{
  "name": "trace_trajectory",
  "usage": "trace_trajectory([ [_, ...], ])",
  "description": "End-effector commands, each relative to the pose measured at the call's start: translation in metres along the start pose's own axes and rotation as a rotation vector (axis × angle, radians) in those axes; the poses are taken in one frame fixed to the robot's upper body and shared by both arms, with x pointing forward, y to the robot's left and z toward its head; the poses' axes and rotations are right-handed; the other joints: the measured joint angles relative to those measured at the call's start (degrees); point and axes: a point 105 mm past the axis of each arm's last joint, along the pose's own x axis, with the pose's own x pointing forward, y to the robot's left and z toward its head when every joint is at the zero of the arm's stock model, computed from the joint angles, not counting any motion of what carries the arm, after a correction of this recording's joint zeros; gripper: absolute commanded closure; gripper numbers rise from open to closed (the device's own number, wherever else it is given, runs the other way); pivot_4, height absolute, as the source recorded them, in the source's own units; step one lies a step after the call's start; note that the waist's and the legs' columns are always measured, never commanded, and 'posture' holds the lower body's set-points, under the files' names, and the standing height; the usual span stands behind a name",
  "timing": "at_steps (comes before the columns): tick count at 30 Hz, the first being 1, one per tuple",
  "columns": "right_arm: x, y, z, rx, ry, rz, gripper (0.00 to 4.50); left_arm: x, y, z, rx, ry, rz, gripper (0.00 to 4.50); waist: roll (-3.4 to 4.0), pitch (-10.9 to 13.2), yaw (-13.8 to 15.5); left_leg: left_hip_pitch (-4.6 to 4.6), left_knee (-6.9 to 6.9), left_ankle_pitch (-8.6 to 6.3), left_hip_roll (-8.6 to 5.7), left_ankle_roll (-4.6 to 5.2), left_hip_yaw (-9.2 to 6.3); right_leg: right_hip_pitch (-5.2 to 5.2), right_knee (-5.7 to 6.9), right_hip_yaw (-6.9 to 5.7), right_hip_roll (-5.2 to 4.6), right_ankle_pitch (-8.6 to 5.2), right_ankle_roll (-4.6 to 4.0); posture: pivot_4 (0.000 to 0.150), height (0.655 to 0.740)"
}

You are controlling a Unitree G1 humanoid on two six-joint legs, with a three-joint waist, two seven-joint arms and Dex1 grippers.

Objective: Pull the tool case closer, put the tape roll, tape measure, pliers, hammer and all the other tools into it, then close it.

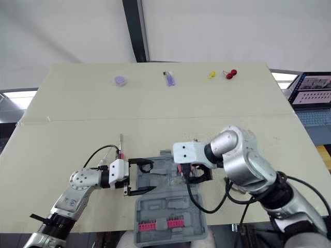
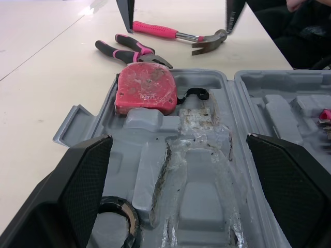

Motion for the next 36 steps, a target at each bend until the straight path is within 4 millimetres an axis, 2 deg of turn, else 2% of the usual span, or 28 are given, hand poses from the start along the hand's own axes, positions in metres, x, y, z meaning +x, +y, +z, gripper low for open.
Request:
trace_trajectory([
  [1,-0.005,-0.007,-0.016,0.002,-0.090,-0.067,1.43,-0.002,0.002,0.005,0.023,-0.013,-0.004,0.00,-0.01,0.0,0.2,0.00,-0.02,0.00,-0.01,0.00,0.00,0.03,-0.01,0.00,-0.01,0.00,0.00,0.150,0.7400],
  [4,-0.001,-0.007,-0.026,0.029,-0.148,-0.089,2.92,-0.003,0.004,0.006,0.028,-0.009,-0.001,0.00,0.00,0.0,0.1,0.00,0.00,0.00,-0.03,0.01,-0.01,0.05,-0.03,0.01,-0.01,0.00,0.00,0.150,0.7400],
  [7,0.003,-0.016,-0.025,0.039,-0.235,-0.150,2.92,-0.004,0.006,0.006,0.031,-0.007,0.007,0.00,0.01,0.0,0.0,0.04,0.00,0.00,-0.03,0.01,-0.01,0.03,-0.02,0.00,0.00,0.00,0.00,0.150,0.7400],
  [15,0.010,-0.029,-0.039,0.077,-0.291,-0.205,2.92,-0.005,0.005,0.007,0.033,-0.006,0.021,0.00,0.03,0.0,0.1,0.04,0.02,0.00,-0.03,0.01,0.00,0.03,-0.02,0.00,-0.01,0.00,0.00,0.150,0.7400],
  [30,0.046,-0.013,-0.094,0.213,-0.206,-0.127,2.92,-0.007,0.007,0.008,0.037,-0.001,0.043,0.00,-0.01,0.0,0.1,0.09,0.03,0.00,-0.02,0.01,-0.01,0.13,-0.02,0.00,-0.01,0.00,0.00,0.150,0.7400],
  [36,0.066,0.001,-0.109,0.303,-0.227,-0.096,2.92,-0.009,0.009,0.008,0.038,0.002,0.054,0.00,-0.06,0.0,0.0,0.63,-0.16,0.00,-0.02,0.01,0.00,0.56,-0.01,0.04,-0.01,0.00,0.00,0.150,0.7400],
])
